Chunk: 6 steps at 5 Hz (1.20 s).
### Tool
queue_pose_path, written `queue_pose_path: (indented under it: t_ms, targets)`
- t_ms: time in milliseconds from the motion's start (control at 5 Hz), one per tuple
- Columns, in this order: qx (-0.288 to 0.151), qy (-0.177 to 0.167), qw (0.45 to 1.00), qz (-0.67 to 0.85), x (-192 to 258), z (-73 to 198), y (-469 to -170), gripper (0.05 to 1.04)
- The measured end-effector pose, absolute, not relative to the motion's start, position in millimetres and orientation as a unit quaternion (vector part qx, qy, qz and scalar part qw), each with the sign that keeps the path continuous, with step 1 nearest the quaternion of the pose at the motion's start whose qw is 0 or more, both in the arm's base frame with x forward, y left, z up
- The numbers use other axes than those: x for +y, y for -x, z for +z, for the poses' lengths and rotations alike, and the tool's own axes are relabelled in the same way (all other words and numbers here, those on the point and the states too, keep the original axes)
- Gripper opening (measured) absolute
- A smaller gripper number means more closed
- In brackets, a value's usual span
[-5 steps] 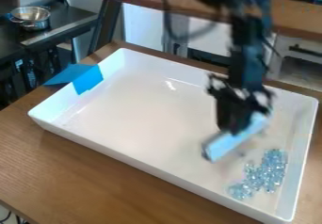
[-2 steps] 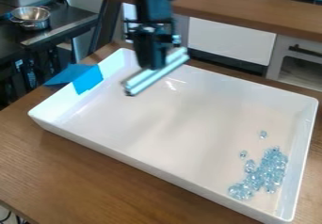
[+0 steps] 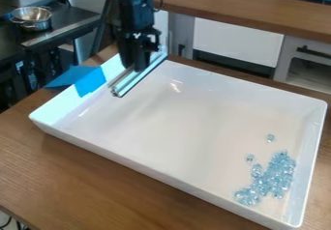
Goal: Sweep into pile
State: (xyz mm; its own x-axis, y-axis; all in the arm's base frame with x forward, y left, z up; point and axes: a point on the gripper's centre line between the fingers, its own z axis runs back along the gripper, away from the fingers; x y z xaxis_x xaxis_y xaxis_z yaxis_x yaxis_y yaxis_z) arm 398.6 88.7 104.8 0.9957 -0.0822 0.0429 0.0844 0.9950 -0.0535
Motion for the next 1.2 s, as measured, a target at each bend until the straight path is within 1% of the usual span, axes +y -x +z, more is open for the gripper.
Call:
queue_pose_path:
  t_ms: [200, 400, 600, 800, 1000, 1200]
  targets:
    - [-0.009, -0.004, 1.0, -0.004, 94.0, 78.8, -393.7, 0.328]
    - [0.002, -0.032, 0.999, 0.014, 99.1, 69.9, -388.0, 0.328]
    - [0.013, -0.055, 0.998, 0.025, 107.6, 71.0, -384.1, 0.328]
    - [0.035, -0.074, 0.996, 0.041, 116.8, 63.5, -386.4, 0.388]
    - [0.072, -0.083, 0.992, 0.058, 122.8, 61.0, -385.7, 0.69]
    - [0.082, -0.057, 0.994, 0.038, 119.2, 63.3, -383.4, 0.962]
